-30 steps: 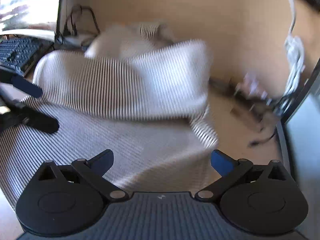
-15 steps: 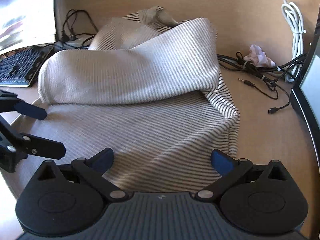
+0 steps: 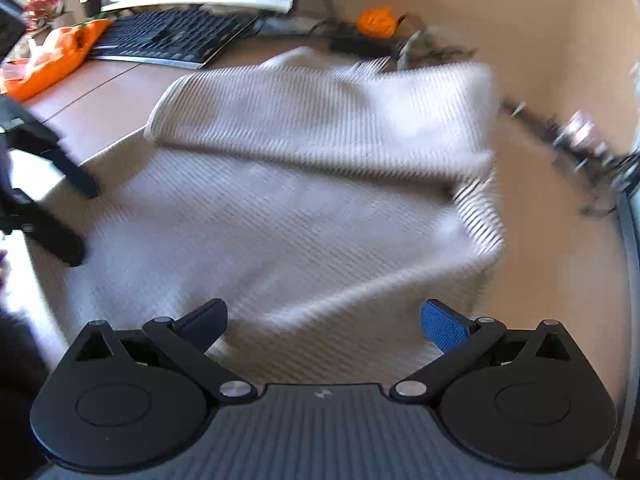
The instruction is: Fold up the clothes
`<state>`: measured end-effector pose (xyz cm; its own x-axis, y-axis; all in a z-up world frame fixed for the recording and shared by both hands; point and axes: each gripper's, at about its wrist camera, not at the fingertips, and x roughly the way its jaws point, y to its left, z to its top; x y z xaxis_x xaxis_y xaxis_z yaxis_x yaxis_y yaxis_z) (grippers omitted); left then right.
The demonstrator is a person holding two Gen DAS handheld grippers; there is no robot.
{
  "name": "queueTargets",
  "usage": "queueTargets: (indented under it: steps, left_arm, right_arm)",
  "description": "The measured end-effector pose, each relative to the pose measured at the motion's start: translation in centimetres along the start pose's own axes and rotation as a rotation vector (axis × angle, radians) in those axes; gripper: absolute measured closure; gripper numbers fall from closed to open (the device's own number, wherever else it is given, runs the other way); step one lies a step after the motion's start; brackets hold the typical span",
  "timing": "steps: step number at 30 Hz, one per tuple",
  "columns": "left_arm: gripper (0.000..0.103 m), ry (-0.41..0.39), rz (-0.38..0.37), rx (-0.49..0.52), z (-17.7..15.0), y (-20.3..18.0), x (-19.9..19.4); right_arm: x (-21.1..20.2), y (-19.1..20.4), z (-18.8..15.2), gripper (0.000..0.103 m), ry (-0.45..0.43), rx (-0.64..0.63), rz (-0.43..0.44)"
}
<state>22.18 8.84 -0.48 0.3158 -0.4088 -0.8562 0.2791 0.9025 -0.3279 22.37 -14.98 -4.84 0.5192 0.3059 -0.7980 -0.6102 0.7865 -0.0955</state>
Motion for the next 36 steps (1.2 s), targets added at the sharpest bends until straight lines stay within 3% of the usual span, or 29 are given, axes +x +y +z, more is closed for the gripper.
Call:
queueTargets:
  steps: [3, 7, 11, 17, 18, 23, 26, 30, 32, 36]
  left_arm:
    - [0.0, -0.07, 0.122, 0.015, 0.5, 0.6, -1.0]
    - [0.0, -0.149, 0.305, 0.049, 1.4, 1.5, -2.4]
    - [0.0, -0.188, 0.384, 0.007, 2.0, 3.6, -4.1]
    - [0.0, -0.221, 0.47, 0.019, 2.9, 4.4, -5.3]
    - [0.0, -0.223, 0.469, 0.022, 3.0, 4.4, -5.5]
    - [0.0, -0.218, 0.452, 0.043, 3.2, 4.0, -5.2]
    - [0.0, -0.202, 0.441, 0.067, 3.4, 3.6, -4.3]
    - [0.0, -0.181, 0.435, 0.129, 4.4, 2.3, -2.1]
    - [0.0, -0.186, 0.443, 0.164, 5.4, 1.6, -0.7]
    - [0.0, -0.222, 0.502, 0.246, 8.0, -0.3, 2.6]
  right_arm:
    - [-0.2, 0.3, 2.1, 0.0, -0.078, -0.046, -0.096]
    - [1.2, 2.4, 4.7, 0.0, -0.124, -0.161, -0.125]
    - [2.3, 6.2, 6.6, 0.0, -0.148, -0.276, -0.071]
    - [5.9, 10.3, 8.7, 0.0, -0.173, -0.413, -0.146]
    - [6.3, 10.3, 9.2, 0.0, -0.178, -0.406, -0.168]
    - [6.7, 7.5, 11.5, 0.0, -0.259, -0.331, -0.449]
    - [4.9, 2.6, 12.4, 0.0, -0.277, -0.143, -0.56]
    - [2.7, -3.8, 11.3, 0.0, -0.246, 0.024, -0.803]
    - [1.1, -5.8, 10.1, 0.0, -0.234, 0.094, -0.834]
    - [-0.7, -6.0, 7.4, 0.0, -0.212, 0.082, -0.77]
